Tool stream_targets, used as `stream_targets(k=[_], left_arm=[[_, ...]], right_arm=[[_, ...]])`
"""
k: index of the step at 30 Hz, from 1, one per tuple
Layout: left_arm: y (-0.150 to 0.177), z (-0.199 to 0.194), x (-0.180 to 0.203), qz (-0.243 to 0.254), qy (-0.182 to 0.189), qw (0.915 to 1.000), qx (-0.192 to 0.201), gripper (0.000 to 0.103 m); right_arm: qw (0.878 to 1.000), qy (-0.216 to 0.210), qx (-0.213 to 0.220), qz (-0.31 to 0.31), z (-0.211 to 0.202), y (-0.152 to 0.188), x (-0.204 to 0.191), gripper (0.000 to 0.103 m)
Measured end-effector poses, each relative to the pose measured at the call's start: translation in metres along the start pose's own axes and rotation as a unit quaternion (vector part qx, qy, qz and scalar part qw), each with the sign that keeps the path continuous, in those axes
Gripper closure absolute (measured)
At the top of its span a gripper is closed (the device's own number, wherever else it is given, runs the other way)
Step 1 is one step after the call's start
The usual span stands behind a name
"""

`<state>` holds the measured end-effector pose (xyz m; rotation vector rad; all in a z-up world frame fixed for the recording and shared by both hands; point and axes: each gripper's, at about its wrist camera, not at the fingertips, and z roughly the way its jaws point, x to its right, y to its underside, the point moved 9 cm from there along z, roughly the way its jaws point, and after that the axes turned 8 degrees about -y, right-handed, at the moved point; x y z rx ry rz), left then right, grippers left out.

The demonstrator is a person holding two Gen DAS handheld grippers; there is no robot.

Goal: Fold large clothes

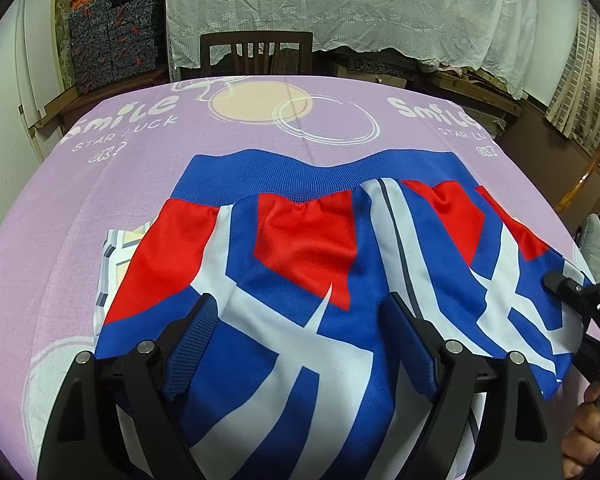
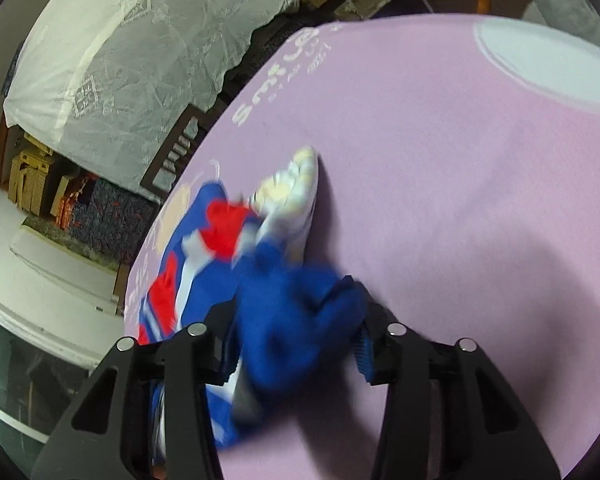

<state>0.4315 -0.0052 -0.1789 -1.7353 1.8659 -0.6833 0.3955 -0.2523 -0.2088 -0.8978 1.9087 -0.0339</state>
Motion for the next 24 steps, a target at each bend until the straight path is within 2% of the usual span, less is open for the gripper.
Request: stream_targets(k=[2, 5, 10, 11, 12, 14, 19, 21, 24], left_arm=[[0.000, 0.000, 0.000, 0.000, -0.001, 1.0000, 0.000, 0.017], [0.000, 0.000, -0.001, 0.002, -0.001, 1.0000, 0.000, 0.016], [0.000, 0.001, 0.000, 0.004, -0.003, 1.0000, -0.001, 0.016], [0.000, 0.001, 0.000, 0.004, -0.003, 1.0000, -0.001, 0.016], [0.000, 0.001, 0.000, 0.005, -0.004, 1.0000, -0.001, 0.016], [0.000, 0.001, 0.000, 0.006, -0.004, 1.0000, -0.001, 0.016], [-0.001, 0.002, 0.000, 0.005, 0.000, 1.0000, -0.004, 0.016], [-0.004, 0.002, -0.004, -0.009, 0.016, 0.9997, -0.014, 0.016], [-0.010, -0.002, -0.019, -0.055, 0.073, 0.9948, -0.044, 0.017]], right_arm=[[1.000, 0.004, -0.003, -0.011, 0.000, 0.003, -0.002, 0.059], [0.998, 0.012, 0.009, -0.059, -0.002, 0.010, -0.007, 0.059], [0.997, 0.028, 0.004, -0.078, 0.000, 0.010, -0.010, 0.058], [0.996, 0.034, 0.004, -0.085, 0.000, 0.010, -0.010, 0.060], [0.995, 0.040, 0.001, -0.093, 0.001, 0.011, -0.010, 0.067], [0.996, 0.022, -0.019, -0.085, 0.007, 0.016, -0.012, 0.085], [0.993, 0.031, -0.013, -0.116, 0.009, 0.013, -0.037, 0.091], [0.989, 0.030, -0.005, -0.146, 0.006, 0.012, -0.059, 0.091], [0.973, 0.026, 0.016, -0.227, 0.000, 0.016, -0.111, 0.092]])
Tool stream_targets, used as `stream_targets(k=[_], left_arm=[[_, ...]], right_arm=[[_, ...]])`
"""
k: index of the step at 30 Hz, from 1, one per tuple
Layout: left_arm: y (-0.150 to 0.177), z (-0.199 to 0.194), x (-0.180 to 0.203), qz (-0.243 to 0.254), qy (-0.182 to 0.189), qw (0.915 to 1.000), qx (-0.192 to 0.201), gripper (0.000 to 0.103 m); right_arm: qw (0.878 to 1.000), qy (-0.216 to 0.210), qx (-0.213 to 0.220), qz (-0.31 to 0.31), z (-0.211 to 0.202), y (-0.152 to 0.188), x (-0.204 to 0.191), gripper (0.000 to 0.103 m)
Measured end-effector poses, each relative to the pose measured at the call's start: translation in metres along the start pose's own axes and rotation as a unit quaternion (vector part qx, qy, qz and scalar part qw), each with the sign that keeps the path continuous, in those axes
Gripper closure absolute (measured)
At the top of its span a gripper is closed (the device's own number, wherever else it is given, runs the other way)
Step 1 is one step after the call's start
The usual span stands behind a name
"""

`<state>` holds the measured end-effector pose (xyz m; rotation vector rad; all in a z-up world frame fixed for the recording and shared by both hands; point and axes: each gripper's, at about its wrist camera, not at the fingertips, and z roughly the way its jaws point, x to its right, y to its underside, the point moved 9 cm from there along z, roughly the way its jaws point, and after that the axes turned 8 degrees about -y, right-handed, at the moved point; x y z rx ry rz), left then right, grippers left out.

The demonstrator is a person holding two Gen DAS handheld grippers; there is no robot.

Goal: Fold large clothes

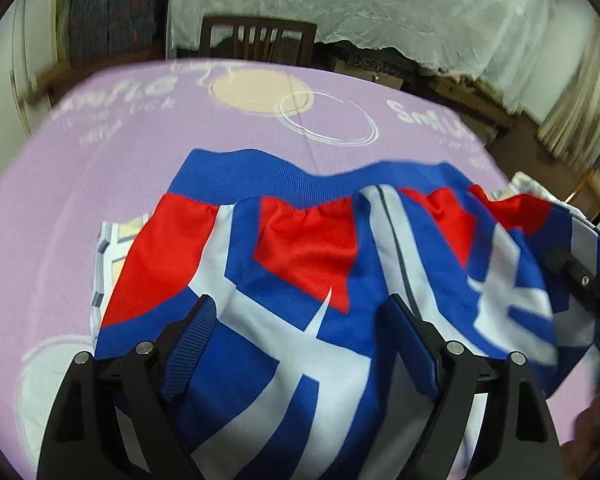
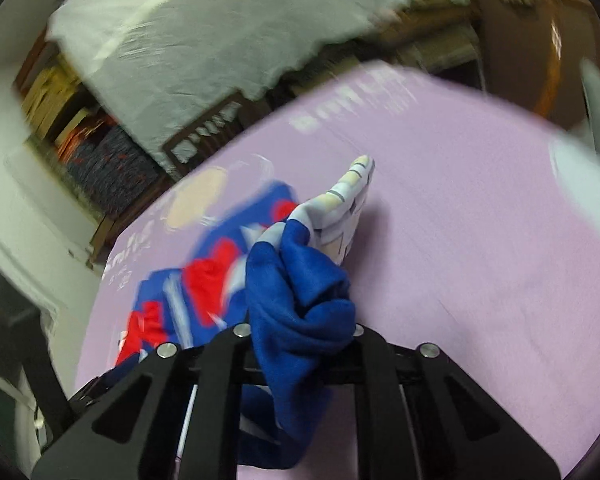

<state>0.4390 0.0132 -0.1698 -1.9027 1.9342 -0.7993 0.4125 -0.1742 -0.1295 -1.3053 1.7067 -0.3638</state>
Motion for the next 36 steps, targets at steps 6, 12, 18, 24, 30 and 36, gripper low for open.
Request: stream_targets(k=[6, 12, 18, 24, 30, 36], left_arm=[[-0.033, -0.042, -0.062, -0.112, 0.063, 0.9915, 0.024, 0.017], [-0.041, -0.075, -0.047, -0.097, 0.138, 0.9852, 0.030, 0.017], [-0.036, -0.087, 0.035, 0.035, 0.175, 0.9839, 0.014, 0.006], [-0.043, -0.046, 0.069, 0.062, 0.152, 0.9851, -0.051, 0.005], [-0.034, -0.005, 0.084, 0.065, 0.153, 0.9815, -0.096, 0.082], [-0.039, -0.004, 0.076, 0.057, 0.160, 0.9816, -0.088, 0.086]], right_arm=[[0.985, -0.008, 0.020, -0.173, -0.004, 0.015, -0.095, 0.091], [0.971, -0.004, 0.015, -0.237, 0.006, 0.054, -0.103, 0.091], [0.961, -0.010, 0.016, -0.277, 0.002, 0.067, -0.106, 0.091], [0.957, -0.030, 0.010, -0.288, 0.004, 0.071, -0.101, 0.091], [0.952, -0.042, -0.003, -0.303, 0.005, 0.074, -0.101, 0.090], [0.948, -0.048, -0.015, -0.313, -0.010, 0.071, -0.085, 0.071]])
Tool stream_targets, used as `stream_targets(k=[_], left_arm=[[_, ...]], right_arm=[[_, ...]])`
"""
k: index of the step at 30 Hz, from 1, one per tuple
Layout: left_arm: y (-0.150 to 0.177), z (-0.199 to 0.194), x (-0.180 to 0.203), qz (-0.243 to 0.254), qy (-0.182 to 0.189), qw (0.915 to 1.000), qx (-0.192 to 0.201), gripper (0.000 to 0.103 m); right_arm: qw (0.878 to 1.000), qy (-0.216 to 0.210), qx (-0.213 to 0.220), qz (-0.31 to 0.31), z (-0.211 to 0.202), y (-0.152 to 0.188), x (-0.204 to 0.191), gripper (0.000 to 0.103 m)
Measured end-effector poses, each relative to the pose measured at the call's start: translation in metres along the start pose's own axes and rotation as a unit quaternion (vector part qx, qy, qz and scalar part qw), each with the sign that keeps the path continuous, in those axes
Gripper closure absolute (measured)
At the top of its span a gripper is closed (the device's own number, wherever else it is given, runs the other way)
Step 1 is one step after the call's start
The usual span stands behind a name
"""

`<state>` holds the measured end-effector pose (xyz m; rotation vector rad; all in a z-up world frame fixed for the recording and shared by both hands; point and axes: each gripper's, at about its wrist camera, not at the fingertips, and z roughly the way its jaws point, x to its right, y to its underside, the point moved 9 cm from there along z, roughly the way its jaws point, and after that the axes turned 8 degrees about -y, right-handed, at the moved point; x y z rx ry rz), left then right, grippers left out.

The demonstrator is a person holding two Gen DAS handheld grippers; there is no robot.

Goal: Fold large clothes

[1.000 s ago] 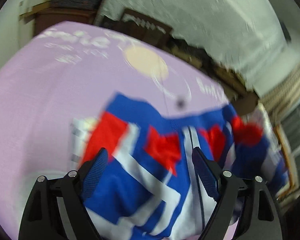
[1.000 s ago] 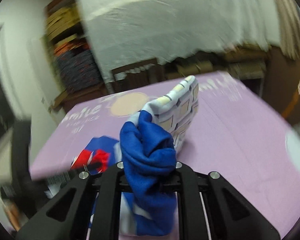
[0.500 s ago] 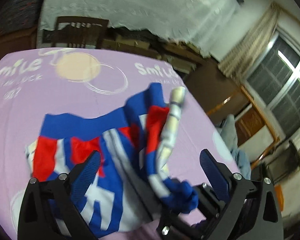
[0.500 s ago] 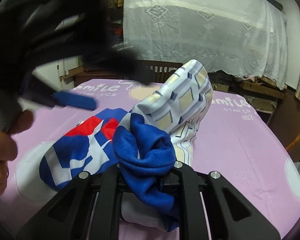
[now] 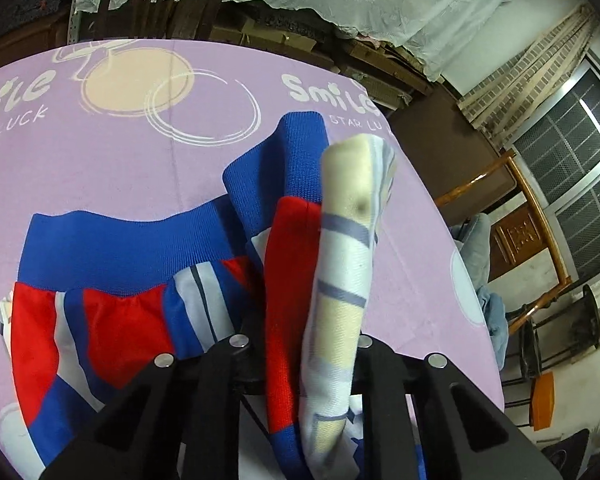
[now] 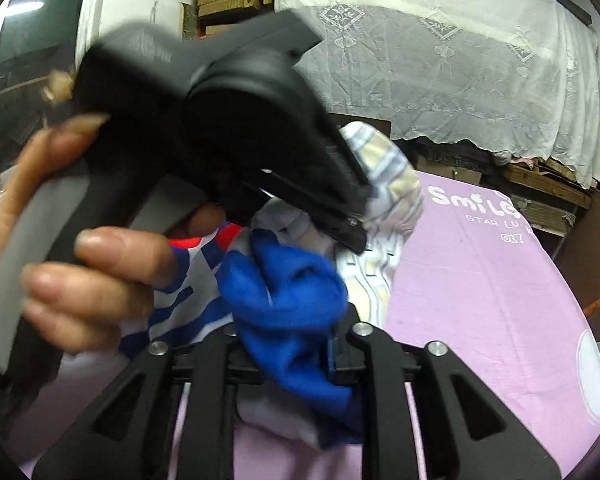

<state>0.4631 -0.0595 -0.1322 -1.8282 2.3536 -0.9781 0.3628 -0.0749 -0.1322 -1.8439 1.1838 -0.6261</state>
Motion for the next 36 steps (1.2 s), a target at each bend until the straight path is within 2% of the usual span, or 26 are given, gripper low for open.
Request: stream_targets(k=[2, 4, 5, 6, 9, 12, 15, 17, 20, 24, 27, 29, 32, 33, 34, 36], left_arm=[[0.000, -0.004, 0.002, 0.001, 0.002, 1.0000, 0.003, 0.086], [-0.002, -0.005, 0.005, 0.003, -0.001, 1.0000, 0.005, 0.086], [-0.003, -0.008, 0.004, 0.004, -0.003, 1.0000, 0.007, 0.086], [-0.005, -0.012, 0.003, 0.005, -0.007, 0.9999, 0.012, 0.086], [-0.010, -0.043, -0.009, -0.001, -0.008, 0.9990, 0.044, 0.087], [-0.013, -0.081, -0.026, -0.005, -0.019, 0.9967, 0.080, 0.087], [-0.007, -0.112, -0.053, 0.005, -0.063, 0.9920, 0.109, 0.086], [0.001, -0.123, -0.075, -0.004, -0.078, 0.9903, 0.115, 0.086], [0.019, -0.123, -0.115, -0.030, -0.089, 0.9902, 0.104, 0.085], [0.046, -0.110, -0.167, -0.075, -0.080, 0.9907, 0.081, 0.085], [0.060, -0.089, -0.196, -0.100, -0.076, 0.9904, 0.057, 0.084], [0.062, -0.078, -0.205, -0.108, -0.069, 0.9903, 0.052, 0.079], [0.060, -0.074, -0.208, -0.106, -0.064, 0.9906, 0.057, 0.073], [0.061, -0.073, -0.210, -0.106, -0.064, 0.9906, 0.058, 0.069], [0.062, -0.071, -0.212, -0.107, -0.068, 0.9902, 0.058, 0.061], [0.063, -0.071, -0.216, -0.114, -0.064, 0.9896, 0.061, 0.059]], right_arm=[[1.000, 0.023, -0.001, -0.013, -0.004, 0.006, 0.004, 0.053], [0.999, 0.034, -0.012, -0.018, 0.000, 0.010, 0.008, 0.052], [0.999, 0.034, -0.010, -0.015, 0.001, 0.009, 0.010, 0.057], [0.999, 0.034, -0.008, -0.012, 0.003, 0.007, 0.011, 0.074], [0.999, 0.030, 0.003, -0.014, 0.000, -0.011, 0.004, 0.090], [0.998, 0.027, 0.018, -0.049, -0.007, -0.040, -0.014, 0.091], [0.995, 0.014, 0.020, -0.094, -0.004, -0.065, -0.046, 0.091], [0.993, 0.004, 0.013, -0.118, 0.003, -0.070, -0.070, 0.091], [0.988, -0.008, -0.007, -0.154, 0.025, -0.064, -0.102, 0.091], [0.981, -0.034, -0.049, -0.182, 0.060, -0.044, -0.133, 0.091], [0.973, -0.048, -0.102, -0.204, 0.094, -0.020, -0.150, 0.091], [0.969, -0.052, -0.131, -0.202, 0.113, -0.007, -0.152, 0.091], [0.969, -0.043, -0.137, -0.203, 0.125, -0.007, -0.145, 0.091], [0.970, -0.045, -0.138, -0.197, 0.127, -0.008, -0.141, 0.091], [0.970, -0.047, -0.139, -0.192, 0.129, -0.007, -0.139, 0.091], [0.971, -0.049, -0.139, -0.186, 0.131, -0.007, -0.135, 0.090]])
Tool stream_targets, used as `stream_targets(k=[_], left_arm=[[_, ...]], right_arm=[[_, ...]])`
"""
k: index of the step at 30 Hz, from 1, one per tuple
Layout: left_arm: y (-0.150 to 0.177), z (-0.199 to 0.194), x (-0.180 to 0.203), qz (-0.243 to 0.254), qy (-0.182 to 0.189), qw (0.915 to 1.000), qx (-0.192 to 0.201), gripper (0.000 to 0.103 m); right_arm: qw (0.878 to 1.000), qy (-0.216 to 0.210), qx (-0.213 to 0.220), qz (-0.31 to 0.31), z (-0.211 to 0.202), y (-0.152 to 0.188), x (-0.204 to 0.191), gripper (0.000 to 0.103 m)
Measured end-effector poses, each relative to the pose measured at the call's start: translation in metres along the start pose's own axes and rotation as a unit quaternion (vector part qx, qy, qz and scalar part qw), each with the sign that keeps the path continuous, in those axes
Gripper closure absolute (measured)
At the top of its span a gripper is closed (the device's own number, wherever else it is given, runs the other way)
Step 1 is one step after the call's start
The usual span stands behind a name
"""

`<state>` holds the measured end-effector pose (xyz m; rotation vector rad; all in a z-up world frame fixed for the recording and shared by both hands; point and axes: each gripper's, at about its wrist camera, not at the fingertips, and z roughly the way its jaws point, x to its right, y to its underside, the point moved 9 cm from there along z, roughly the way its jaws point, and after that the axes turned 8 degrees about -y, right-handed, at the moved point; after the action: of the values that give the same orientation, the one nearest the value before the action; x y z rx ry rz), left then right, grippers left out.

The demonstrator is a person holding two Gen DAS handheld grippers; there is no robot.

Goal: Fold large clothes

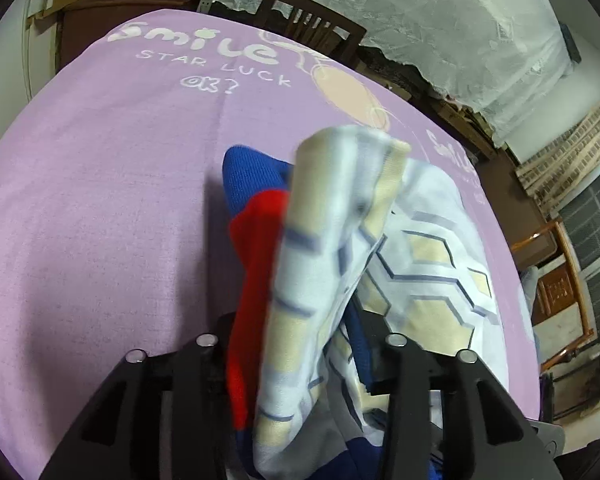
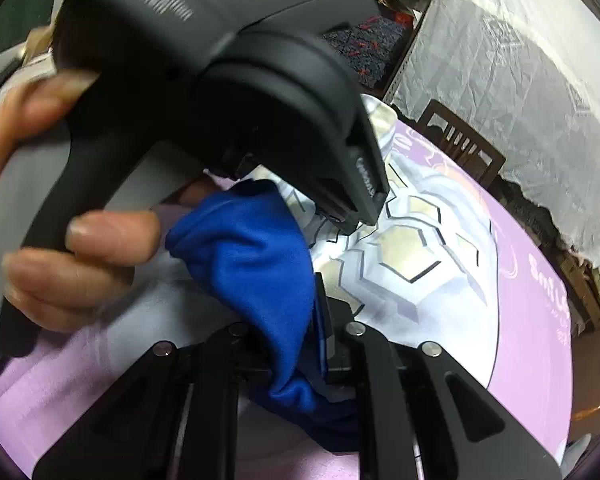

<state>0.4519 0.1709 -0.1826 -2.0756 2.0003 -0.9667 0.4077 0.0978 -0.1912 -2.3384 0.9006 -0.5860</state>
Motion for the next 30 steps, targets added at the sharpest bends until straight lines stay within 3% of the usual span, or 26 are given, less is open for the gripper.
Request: stream_targets(k=[3, 7, 12, 13, 17, 18, 22, 24, 26, 30], left_arm=[[0.001, -0.002, -0.001, -0.001, -0.002, 1.0000, -0.002, 0.055], [0.000, -0.019, -0.005, -0.004, -0.015, 0.9998, 0.015, 0.048], [-0.008, -0.058, -0.014, -0.011, -0.034, 0.9972, 0.066, 0.044], [-0.008, -0.062, -0.014, -0.011, -0.035, 0.9968, 0.071, 0.044], [-0.002, -0.065, -0.014, -0.009, -0.050, 0.9960, 0.073, 0.045], [-0.002, -0.066, -0.015, -0.010, -0.055, 0.9955, 0.076, 0.045], [0.003, -0.080, -0.009, -0.003, -0.050, 0.9942, 0.095, 0.045], [0.011, -0.082, 0.004, 0.017, -0.043, 0.9939, 0.100, 0.045], [0.020, -0.075, 0.018, 0.041, -0.044, 0.9937, 0.094, 0.044], [0.038, -0.050, 0.040, 0.095, -0.070, 0.9903, 0.073, 0.044]], right_arm=[[1.000, -0.001, 0.000, 0.001, -0.002, -0.003, -0.003, 0.088], [0.999, -0.034, 0.008, 0.027, -0.023, -0.007, -0.025, 0.082], [0.997, -0.052, 0.032, 0.043, -0.057, -0.008, -0.022, 0.062], [0.997, -0.056, 0.040, 0.045, -0.066, -0.007, -0.017, 0.059], [0.993, -0.067, 0.075, 0.055, -0.101, -0.003, -0.023, 0.033], [0.993, -0.068, 0.083, 0.055, -0.109, -0.003, -0.020, 0.032], [0.987, -0.071, 0.115, 0.090, -0.130, -0.010, 0.004, 0.039], [0.983, -0.076, 0.110, 0.128, -0.125, -0.017, 0.018, 0.068], [0.976, -0.090, 0.095, 0.176, -0.108, -0.024, 0.036, 0.085], [0.970, -0.088, 0.079, 0.213, -0.080, -0.029, 0.052, 0.089]])
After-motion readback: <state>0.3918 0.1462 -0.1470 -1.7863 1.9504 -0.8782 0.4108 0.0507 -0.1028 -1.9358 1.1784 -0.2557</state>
